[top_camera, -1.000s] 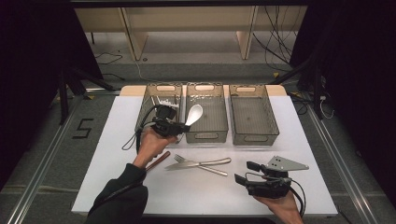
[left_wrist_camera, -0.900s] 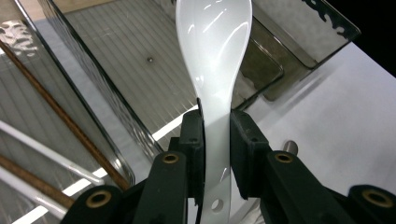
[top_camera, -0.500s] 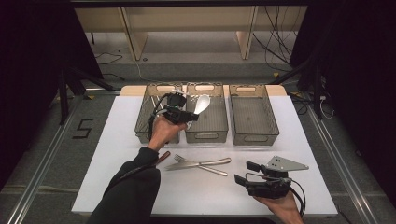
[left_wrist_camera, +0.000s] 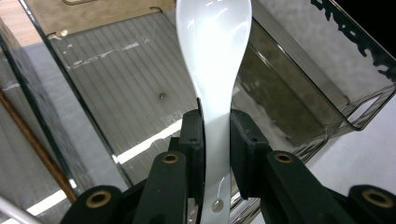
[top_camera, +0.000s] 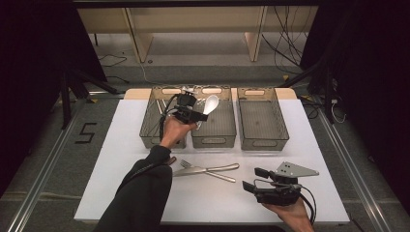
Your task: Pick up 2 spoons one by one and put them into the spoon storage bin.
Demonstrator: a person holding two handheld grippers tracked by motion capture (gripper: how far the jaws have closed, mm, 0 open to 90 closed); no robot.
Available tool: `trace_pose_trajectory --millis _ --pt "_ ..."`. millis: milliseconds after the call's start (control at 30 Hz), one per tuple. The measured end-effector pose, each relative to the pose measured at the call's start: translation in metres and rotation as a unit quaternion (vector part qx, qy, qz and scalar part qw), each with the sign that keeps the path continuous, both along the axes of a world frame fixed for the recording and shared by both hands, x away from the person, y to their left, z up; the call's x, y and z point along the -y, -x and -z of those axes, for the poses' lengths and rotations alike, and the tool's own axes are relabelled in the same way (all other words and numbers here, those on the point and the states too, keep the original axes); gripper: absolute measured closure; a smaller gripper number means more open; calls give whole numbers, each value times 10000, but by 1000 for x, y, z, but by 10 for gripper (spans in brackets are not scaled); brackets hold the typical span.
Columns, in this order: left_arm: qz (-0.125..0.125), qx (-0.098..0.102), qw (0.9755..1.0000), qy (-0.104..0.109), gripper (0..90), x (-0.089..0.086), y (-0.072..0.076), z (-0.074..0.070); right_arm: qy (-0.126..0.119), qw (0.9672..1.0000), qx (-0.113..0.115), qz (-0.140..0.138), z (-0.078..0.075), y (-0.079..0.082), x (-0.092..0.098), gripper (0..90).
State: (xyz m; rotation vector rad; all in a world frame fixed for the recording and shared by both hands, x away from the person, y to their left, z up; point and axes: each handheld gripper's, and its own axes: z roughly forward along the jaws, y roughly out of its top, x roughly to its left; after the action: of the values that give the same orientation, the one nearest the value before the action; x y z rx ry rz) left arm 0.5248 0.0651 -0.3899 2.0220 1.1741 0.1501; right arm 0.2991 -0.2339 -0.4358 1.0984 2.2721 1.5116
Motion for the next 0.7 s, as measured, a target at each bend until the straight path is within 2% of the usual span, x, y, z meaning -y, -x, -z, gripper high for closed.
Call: trace_pose_trajectory --millis 233,300,500,533,567,600,700 --pt "-54 -8 9999 -136 755 3 -3 3 5 10000 2 -13 0 1 -1 305" --pt "-93 -69 9998 -139 755 2 -5 6 -2 10000 -6 -8 0 1 0 305" --pt "-184 -83 9997 -121 736 2 -7 13 -3 10000 -12 -21 0 1 -1 305" --pt "-210 -82 9997 -80 692 2 -7 14 -6 10000 -13 -17 0 1 -1 305" --pt "-209 -99 9997 -68 595 2 -7 14 -7 10000 0 -19 0 1 0 305" --pt "-207 -95 9997 -78 540 3 -7 13 -8 10000 0 -15 -1 1 0 305" --pt "-206 -51 9998 -59 418 1 -5 5 -12 10000 -1 -12 0 1 0 305"
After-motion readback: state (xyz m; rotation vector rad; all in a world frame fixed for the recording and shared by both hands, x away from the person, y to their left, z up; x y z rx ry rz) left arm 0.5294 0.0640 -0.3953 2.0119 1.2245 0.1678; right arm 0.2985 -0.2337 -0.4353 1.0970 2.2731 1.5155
